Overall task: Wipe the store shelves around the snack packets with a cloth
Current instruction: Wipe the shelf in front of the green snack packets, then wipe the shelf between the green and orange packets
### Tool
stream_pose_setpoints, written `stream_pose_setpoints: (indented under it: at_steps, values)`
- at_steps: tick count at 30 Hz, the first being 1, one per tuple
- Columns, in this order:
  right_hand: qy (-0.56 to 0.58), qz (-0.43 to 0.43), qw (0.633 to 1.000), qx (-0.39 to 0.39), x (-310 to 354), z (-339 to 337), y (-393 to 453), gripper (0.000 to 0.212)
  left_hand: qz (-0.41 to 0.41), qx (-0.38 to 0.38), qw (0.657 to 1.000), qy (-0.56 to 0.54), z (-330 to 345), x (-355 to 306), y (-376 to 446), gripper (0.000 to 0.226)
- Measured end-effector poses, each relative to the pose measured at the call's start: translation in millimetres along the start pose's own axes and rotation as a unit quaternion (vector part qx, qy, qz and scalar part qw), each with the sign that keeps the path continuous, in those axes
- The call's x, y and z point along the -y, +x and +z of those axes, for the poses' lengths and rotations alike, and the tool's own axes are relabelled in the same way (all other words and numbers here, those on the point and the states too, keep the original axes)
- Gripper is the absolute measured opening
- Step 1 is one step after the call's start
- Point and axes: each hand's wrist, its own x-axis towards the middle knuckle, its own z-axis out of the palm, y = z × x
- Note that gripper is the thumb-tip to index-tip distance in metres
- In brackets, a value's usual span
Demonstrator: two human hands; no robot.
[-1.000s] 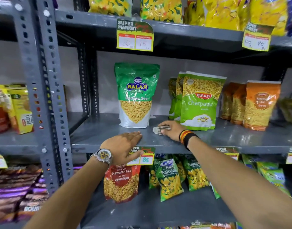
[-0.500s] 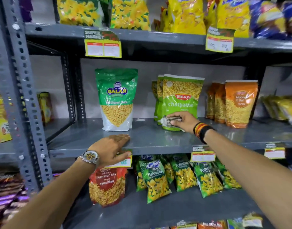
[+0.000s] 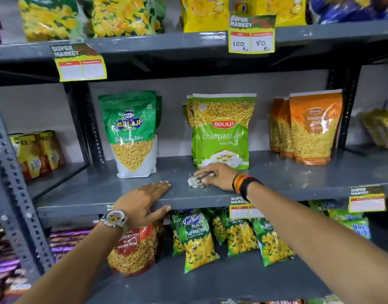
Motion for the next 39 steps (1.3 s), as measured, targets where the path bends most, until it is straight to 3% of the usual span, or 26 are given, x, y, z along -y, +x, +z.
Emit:
stream_pose_setpoints:
  at_steps: [4, 8, 12, 18, 21, 26, 31, 35, 39]
  values:
    - [0.033, -0.045, 0.995, 0.088, 11, -25, -53, 0.031, -0.007, 0.014, 1.000, 0.001, -3, -2, 0, 0.076]
    - [0.031, -0.021, 0.999, -0.001, -14, -56, -36, 0.030, -0.019, 0.028, 0.999, -0.003, -5, -3, 2, 0.079]
    - [-0.023, 0.021, 0.999, -0.007, -34, -36, -28, 0.029, -0.025, 0.031, 0.999, 0.011, -8, -27, 18, 0.082]
    - [0.017, -0.030, 0.995, 0.093, -17, -62, -71, 0.031, -0.009, 0.024, 1.000, 0.004, 0, -72, 55, 0.080]
    - [0.022, -0.020, 0.999, 0.017, -37, -83, -53, 0.031, -0.012, 0.023, 1.000, -0.001, 3, -83, 67, 0.079]
    - [-0.028, -0.018, 0.999, -0.001, -55, -54, -56, 0.029, -0.021, 0.030, 0.999, -0.013, 8, -81, 68, 0.081]
    - [0.022, -0.027, 0.993, 0.114, -38, -92, -91, 0.031, -0.019, 0.029, 0.999, -0.016, 10, -79, 66, 0.081]
    - [-0.001, -0.005, 1.000, 0.031, -67, -123, -54, 0.030, -0.022, 0.029, 0.999, -0.013, 6, -88, 76, 0.088]
    - [-0.016, 0.044, 0.999, 0.022, -97, -101, -40, 0.030, -0.007, 0.029, 1.000, -0.010, 11, -121, 99, 0.091]
